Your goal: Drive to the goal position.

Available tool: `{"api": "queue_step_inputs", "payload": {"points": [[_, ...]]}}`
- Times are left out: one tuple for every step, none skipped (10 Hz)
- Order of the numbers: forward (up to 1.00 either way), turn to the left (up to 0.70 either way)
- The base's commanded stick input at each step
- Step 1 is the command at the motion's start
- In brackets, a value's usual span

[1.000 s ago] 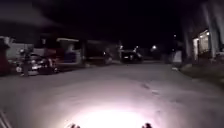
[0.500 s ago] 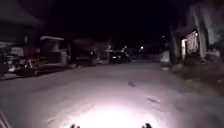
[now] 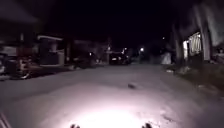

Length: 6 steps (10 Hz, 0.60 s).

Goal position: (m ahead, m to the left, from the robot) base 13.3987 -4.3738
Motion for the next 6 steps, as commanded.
{"api": "queue_step_inputs", "payload": {"points": [[0.85,-0.34],[0.85,-0.34],[0.85,0.0],[0.85,0.0],[0.85,0.0],[0.85,0.0]]}}
